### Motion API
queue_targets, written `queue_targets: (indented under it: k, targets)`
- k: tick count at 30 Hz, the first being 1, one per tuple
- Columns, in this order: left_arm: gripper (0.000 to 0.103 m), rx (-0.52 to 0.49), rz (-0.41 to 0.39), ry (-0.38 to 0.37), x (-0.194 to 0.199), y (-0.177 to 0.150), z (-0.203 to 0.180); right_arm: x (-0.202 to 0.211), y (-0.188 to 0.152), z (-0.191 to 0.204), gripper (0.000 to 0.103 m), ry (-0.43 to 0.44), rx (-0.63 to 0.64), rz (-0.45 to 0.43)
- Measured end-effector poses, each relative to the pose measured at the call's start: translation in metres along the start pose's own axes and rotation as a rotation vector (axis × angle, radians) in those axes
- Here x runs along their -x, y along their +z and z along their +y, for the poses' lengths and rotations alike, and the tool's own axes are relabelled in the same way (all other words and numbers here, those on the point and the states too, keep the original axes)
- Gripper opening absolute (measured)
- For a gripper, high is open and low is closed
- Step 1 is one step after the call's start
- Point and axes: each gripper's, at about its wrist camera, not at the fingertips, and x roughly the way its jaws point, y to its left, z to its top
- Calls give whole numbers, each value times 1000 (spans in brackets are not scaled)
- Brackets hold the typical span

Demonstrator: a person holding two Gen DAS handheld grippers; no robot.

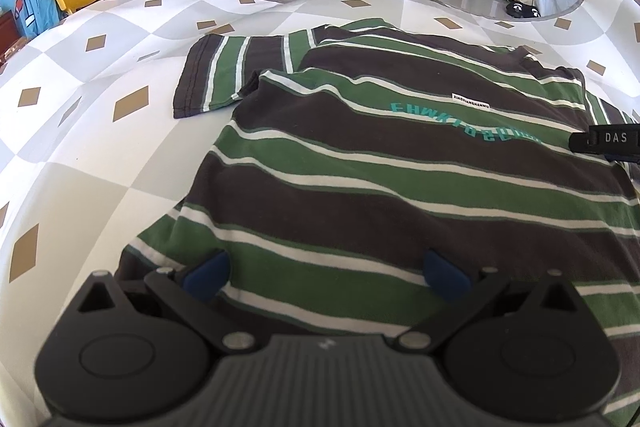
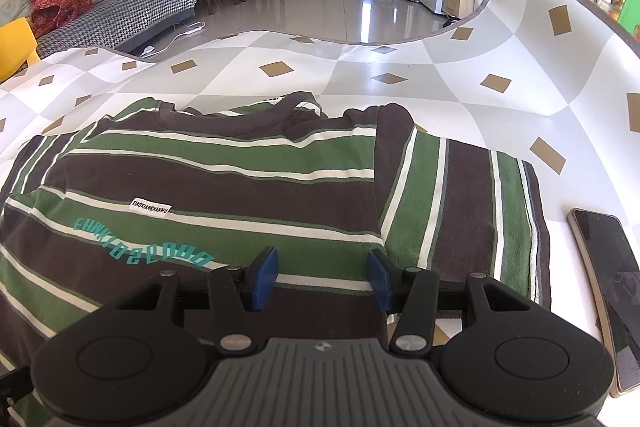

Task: Fold clothes

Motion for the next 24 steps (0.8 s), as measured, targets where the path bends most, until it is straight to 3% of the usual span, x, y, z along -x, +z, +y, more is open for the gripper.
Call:
queue_targets:
  k: [12, 18, 24]
  targets:
    - [103, -24, 36, -9, 23, -19, 13, 51, -25, 26, 48, 108, 41, -12]
    - [103, -41, 46, -22, 35, -34, 18, 40, -39, 38, 48, 89, 100, 62]
    - [103, -47, 58, -27, 48, -50, 18, 33, -40, 38, 50, 64, 89, 44]
